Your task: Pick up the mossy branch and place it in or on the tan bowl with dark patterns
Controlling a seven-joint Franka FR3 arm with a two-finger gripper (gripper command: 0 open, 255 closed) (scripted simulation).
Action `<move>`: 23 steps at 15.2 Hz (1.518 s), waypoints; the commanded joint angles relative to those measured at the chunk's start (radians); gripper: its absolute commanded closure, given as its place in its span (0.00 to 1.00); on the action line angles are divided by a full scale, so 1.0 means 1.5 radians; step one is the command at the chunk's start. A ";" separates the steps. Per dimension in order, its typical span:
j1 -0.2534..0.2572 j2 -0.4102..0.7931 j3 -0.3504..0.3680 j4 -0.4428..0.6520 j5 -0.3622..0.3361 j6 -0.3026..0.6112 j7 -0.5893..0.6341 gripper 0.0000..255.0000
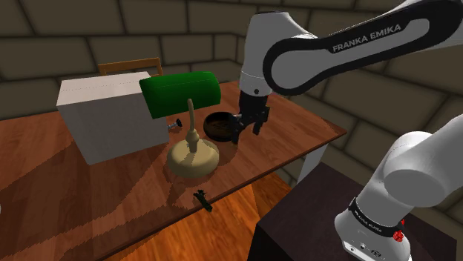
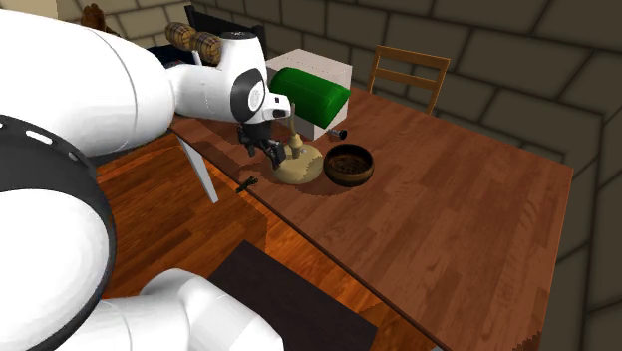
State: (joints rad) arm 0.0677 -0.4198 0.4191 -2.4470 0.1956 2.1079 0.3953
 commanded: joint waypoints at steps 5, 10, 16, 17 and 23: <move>-0.010 0.143 0.085 0.035 -0.053 0.088 0.122 0.00; -0.011 0.289 0.134 0.089 -0.157 0.142 0.255 0.00; 0.042 0.457 0.122 0.175 -0.295 0.164 0.404 0.00; 0.045 0.464 0.118 0.174 -0.302 0.172 0.408 0.00; 0.060 0.507 0.097 0.166 -0.342 0.214 0.435 0.00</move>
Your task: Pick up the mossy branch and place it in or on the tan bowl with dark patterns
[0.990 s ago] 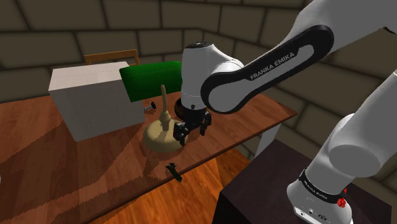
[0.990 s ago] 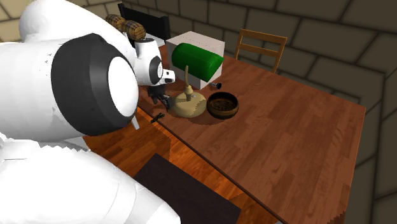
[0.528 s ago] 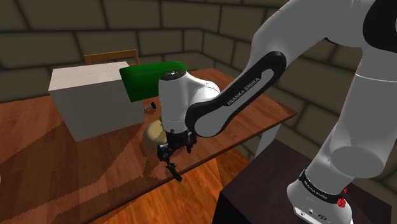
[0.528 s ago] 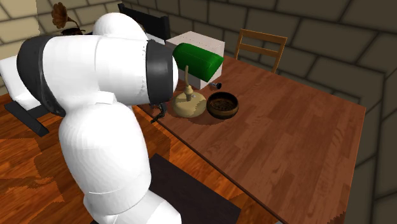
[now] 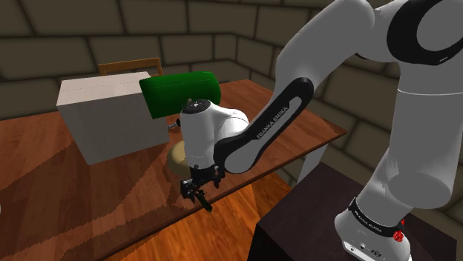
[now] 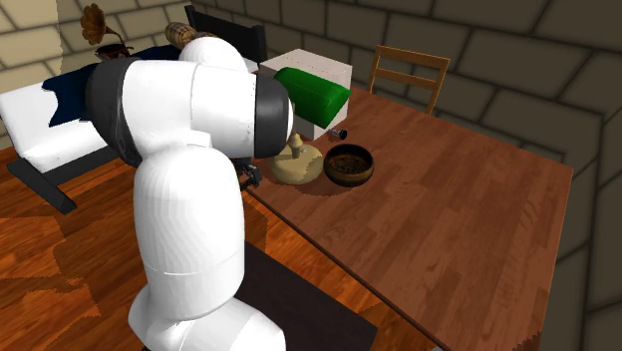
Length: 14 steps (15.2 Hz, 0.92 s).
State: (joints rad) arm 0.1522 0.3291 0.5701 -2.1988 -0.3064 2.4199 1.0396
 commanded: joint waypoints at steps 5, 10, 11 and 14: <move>0.005 0.012 -0.006 0.001 -0.011 0.010 0.008 0.00; 0.005 0.012 -0.006 0.001 -0.011 0.010 0.008 1.00; 0.005 0.012 -0.006 0.001 -0.011 0.010 0.008 1.00; 0.005 0.012 -0.006 0.000 -0.011 0.010 0.008 1.00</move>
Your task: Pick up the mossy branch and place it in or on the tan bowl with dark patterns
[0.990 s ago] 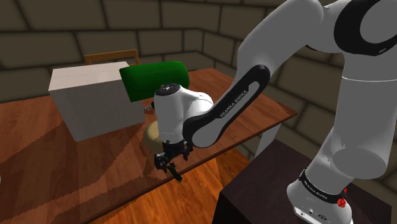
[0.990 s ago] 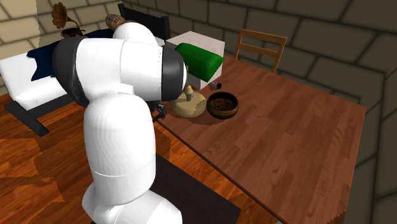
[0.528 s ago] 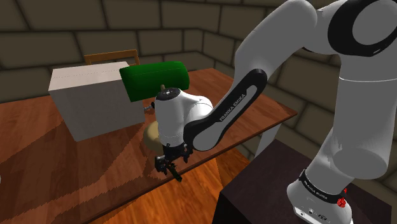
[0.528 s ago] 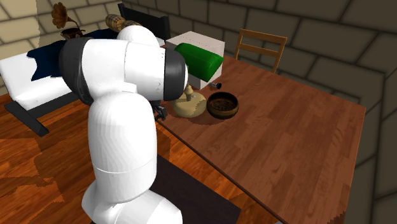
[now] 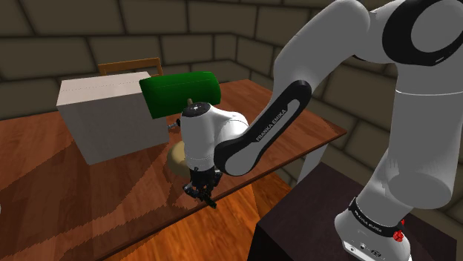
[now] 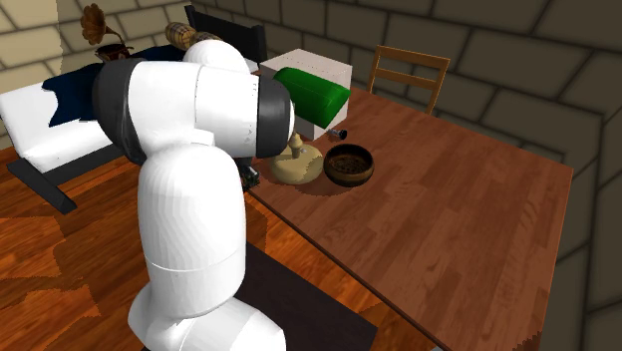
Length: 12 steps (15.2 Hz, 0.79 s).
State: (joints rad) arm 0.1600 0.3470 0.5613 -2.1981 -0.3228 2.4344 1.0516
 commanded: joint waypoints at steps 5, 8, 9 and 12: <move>-0.003 -0.007 0.004 0.000 0.007 -0.006 -0.005 1.00; -0.012 -0.030 0.015 0.002 0.028 -0.027 -0.019 1.00; -0.014 -0.038 0.019 0.003 0.035 -0.034 -0.024 1.00; -0.022 -0.060 0.028 0.006 0.055 -0.055 -0.038 1.00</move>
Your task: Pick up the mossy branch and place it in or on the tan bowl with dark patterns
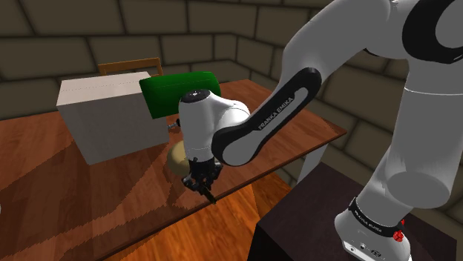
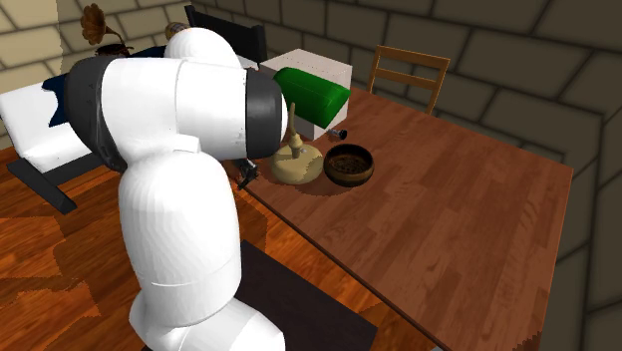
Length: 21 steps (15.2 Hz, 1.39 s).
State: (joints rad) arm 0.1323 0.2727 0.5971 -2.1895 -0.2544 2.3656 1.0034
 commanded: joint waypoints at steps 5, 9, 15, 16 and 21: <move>-0.013 -0.046 0.017 0.010 0.042 -0.046 -0.029 1.00; -0.019 -0.072 0.024 0.020 0.065 -0.077 -0.046 1.00; -0.026 -0.109 0.031 0.040 0.096 -0.124 -0.068 1.00; -0.027 -0.114 0.031 0.044 0.101 -0.133 -0.071 1.00; -0.030 -0.140 0.033 0.066 0.121 -0.174 -0.087 1.00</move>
State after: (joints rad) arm 0.0873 0.0686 0.6465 -2.1005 -0.0770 2.1192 0.8769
